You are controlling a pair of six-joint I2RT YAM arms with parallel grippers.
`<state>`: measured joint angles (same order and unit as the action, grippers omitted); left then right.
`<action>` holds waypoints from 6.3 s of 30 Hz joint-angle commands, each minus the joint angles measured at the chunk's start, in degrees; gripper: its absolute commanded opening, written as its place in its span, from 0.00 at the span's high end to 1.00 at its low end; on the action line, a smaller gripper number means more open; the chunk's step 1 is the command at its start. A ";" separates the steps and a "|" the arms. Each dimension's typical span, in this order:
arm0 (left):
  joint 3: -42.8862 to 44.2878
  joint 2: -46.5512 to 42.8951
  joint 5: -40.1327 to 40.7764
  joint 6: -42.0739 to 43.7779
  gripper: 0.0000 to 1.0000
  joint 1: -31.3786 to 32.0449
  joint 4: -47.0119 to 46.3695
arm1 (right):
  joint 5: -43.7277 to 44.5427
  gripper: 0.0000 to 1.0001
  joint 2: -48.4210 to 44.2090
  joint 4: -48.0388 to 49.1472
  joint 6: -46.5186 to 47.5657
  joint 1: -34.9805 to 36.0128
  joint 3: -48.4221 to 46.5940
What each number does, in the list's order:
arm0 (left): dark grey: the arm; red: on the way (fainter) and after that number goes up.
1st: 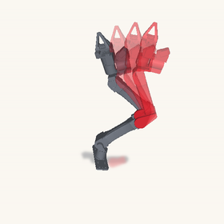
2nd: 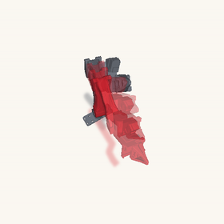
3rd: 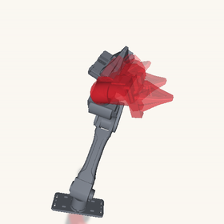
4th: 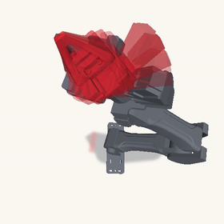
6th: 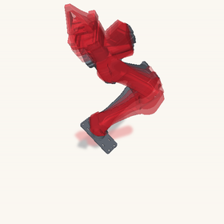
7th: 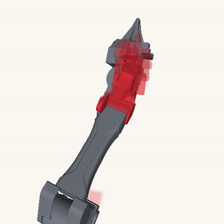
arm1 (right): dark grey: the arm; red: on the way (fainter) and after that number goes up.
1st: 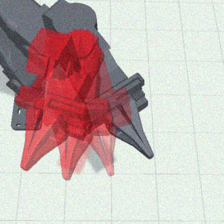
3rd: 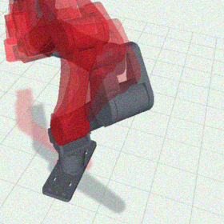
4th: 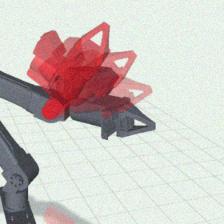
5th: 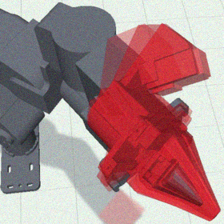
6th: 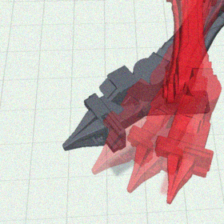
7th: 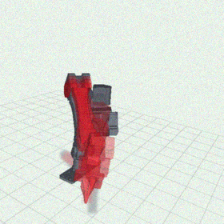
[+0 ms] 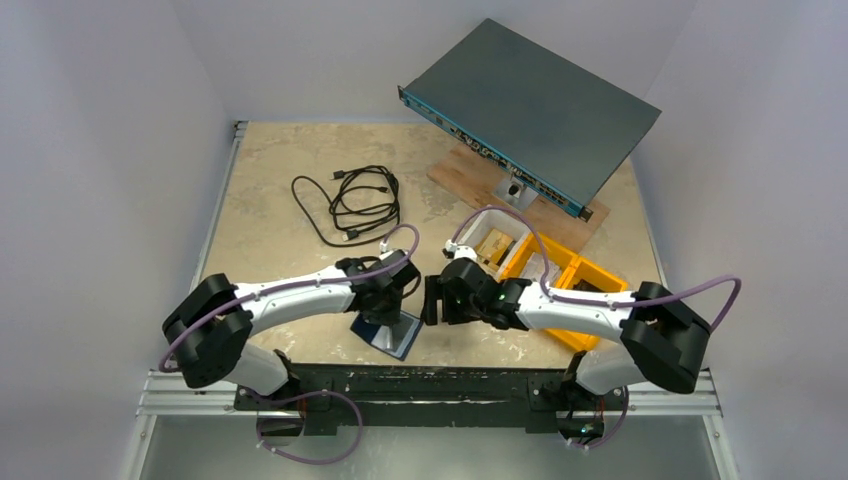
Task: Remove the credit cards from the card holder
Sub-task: Open the card holder at the center of the board, then remove the credit card from the card holder.
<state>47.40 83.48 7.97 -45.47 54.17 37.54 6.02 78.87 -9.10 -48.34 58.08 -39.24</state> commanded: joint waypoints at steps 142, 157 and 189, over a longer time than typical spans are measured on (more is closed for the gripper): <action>-25.09 -10.92 -26.54 -15.38 0.75 -20.34 -38.49 | 4.96 0.86 18.60 -2.82 -0.29 5.80 -15.19; -25.82 -10.43 -32.69 -14.72 0.73 -21.34 -44.65 | 3.79 0.84 20.40 -3.24 -4.25 6.34 -11.05; -36.49 -19.79 -37.85 -19.04 0.71 -28.57 -52.34 | 0.57 1.00 21.61 0.60 -7.75 4.24 -3.46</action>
<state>11.25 66.00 -27.18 -63.46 26.13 -10.59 7.99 96.20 0.91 -55.72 61.80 -47.18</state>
